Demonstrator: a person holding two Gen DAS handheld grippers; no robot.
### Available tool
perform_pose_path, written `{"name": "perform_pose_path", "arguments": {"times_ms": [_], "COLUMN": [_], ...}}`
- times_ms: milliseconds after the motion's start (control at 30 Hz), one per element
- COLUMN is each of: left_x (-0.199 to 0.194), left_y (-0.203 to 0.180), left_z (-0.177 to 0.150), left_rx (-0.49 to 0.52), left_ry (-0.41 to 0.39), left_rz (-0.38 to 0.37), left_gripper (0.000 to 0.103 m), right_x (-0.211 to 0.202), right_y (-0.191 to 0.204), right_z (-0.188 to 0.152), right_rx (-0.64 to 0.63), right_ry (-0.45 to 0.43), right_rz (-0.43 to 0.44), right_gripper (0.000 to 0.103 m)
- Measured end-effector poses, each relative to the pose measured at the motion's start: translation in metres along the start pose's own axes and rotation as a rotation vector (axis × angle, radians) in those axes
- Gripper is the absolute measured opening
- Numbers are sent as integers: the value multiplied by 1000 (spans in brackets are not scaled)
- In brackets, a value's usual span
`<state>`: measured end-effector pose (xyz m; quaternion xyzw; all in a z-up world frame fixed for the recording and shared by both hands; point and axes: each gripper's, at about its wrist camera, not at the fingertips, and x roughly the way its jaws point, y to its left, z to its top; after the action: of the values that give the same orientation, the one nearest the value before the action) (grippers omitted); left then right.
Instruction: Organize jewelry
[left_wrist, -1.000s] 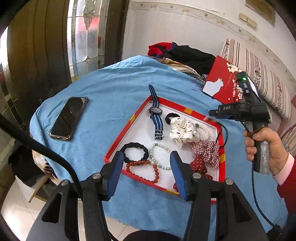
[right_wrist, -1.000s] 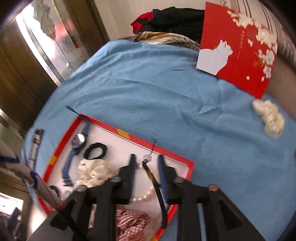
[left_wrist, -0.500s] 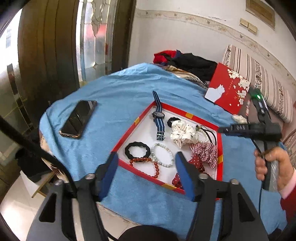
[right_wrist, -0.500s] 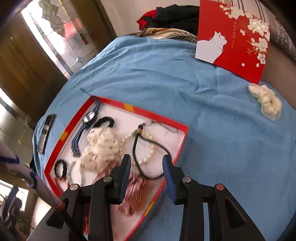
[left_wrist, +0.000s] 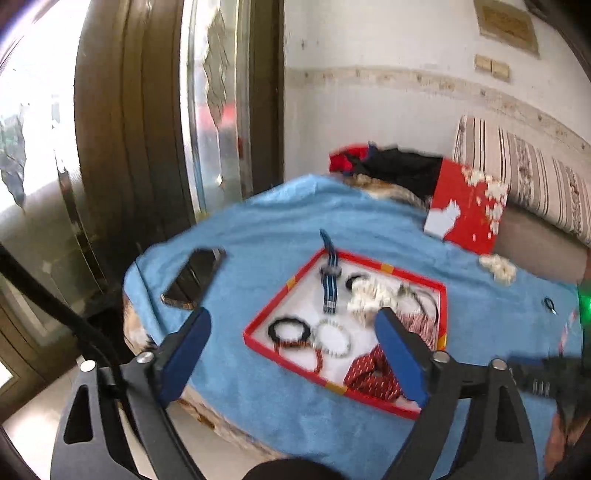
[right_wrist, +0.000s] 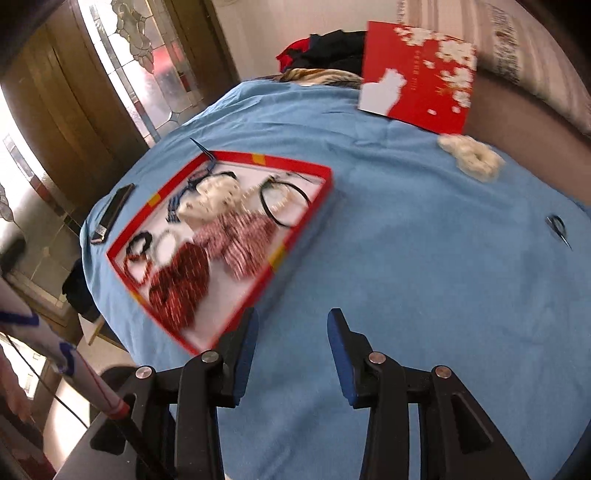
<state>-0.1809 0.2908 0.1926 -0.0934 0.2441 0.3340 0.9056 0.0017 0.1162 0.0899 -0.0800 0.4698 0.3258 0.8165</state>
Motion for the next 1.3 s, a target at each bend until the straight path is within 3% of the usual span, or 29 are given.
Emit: {"name": "perform_pose_path", "arguments": {"times_ms": [67,233,400,533,633,867,1067,1300], "left_x": [-16,-54,-76,-80,-70,-43,-39,-29], "left_y": [-9,-41,-82,-105,-123,-150,-165,-161], "left_z": [3,15,24,18,4,-49,-69,-72], "left_rx": [-7,27,85,79,85,125,181,179], "left_ry": [-77,-228,-239,-171,-51,157,193,233], "left_rz": [20,44,-33,-135,-177,-164,-139,-141], "left_gripper": [101,103,103,103,103,103,103,103], "right_x": [-8,-31,-55,-68,-70,-74,-76,-74], "right_y": [-6,-16,-26,-35,-47,-62,-66,-55], "right_z": [-14,-41,-56,-66,-76,-91,-93,-91], "right_rx": [29,65,76,86,107,120,132,98], "right_ry": [-2,-53,-107,-131,-121,-123,-126,-120], "right_rz": [-5,-48,-104,-156,-202,-278,-303,-327], "right_gripper": [42,43,47,50,50,51,54,55]}}
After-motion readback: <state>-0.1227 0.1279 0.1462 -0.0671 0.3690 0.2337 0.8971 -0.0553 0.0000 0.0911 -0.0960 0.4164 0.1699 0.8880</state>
